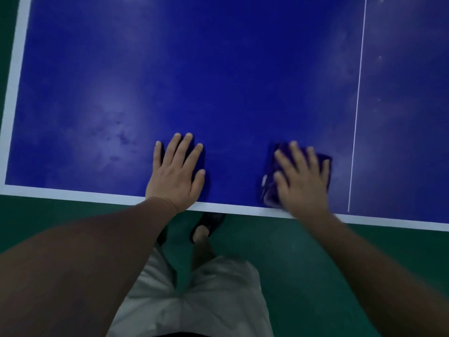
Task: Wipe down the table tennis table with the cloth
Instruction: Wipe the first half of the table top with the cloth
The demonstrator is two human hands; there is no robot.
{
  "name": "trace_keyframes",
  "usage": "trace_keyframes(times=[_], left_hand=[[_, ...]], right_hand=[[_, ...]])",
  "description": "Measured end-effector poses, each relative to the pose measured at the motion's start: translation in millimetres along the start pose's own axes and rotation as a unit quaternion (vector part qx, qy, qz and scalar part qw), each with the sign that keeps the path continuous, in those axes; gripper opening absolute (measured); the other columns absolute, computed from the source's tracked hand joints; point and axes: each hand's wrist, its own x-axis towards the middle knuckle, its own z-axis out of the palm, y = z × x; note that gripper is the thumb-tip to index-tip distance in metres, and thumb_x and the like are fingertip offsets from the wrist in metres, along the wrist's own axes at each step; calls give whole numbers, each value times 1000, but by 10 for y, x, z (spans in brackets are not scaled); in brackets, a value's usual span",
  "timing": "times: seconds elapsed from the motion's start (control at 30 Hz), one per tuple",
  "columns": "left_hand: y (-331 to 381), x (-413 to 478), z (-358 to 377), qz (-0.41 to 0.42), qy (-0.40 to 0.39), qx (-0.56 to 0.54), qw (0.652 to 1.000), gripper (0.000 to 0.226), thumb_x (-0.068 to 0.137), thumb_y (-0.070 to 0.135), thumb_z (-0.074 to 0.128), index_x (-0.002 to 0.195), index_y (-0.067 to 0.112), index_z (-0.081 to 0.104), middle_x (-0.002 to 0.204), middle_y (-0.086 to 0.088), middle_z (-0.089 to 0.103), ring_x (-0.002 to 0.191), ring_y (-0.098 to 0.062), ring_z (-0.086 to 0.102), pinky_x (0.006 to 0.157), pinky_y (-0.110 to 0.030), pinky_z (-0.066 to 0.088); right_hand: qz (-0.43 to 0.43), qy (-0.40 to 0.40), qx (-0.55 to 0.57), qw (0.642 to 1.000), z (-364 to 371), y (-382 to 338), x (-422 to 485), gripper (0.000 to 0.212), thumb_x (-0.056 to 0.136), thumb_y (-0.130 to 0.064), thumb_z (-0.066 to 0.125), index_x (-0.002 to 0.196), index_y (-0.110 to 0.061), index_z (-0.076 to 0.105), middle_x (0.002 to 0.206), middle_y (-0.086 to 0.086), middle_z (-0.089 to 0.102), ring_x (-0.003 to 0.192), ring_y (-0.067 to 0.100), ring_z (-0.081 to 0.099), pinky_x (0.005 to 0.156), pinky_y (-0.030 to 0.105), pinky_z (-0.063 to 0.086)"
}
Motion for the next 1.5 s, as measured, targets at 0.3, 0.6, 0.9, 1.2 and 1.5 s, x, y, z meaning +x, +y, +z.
trace_keyframes(times=[0.3,0.6,0.9,1.2,1.5], left_hand=[[13,4,-8,-2,3,-4,1000,62,99,46,28,153,17,38,164,-8,25,153,-27,14,122,-56,3],[18,2,-33,-2,-30,7,1000,64,100,49,23,155,18,32,165,-7,20,154,-27,9,123,-58,4],[-14,8,-13,18,-39,13,999,67,99,52,24,156,18,29,166,-8,18,154,-29,6,122,-60,1],[-17,-17,-15,81,-43,18,996,62,100,50,24,153,21,37,164,-3,27,153,-27,14,122,-59,7],[4,-16,-41,93,-53,52,993,71,97,59,25,154,17,36,164,-7,27,153,-32,15,121,-62,8]], right_hand=[[-24,37,26,999,113,-949,-107,55,98,-49,39,152,-38,39,167,-3,24,152,37,20,118,69,10],[172,13,66,983,-109,304,395,60,97,-54,24,155,-39,29,168,-6,16,153,31,13,120,66,5],[36,-25,9,999,42,-105,-317,57,97,-51,31,152,-38,36,166,-6,22,152,28,19,119,66,12],[190,44,57,979,19,-1004,290,59,95,-50,31,153,-39,36,167,-3,22,150,37,21,116,71,10],[126,-19,27,991,19,281,-214,60,95,-54,30,153,-41,34,166,-7,22,151,30,21,120,65,11]])
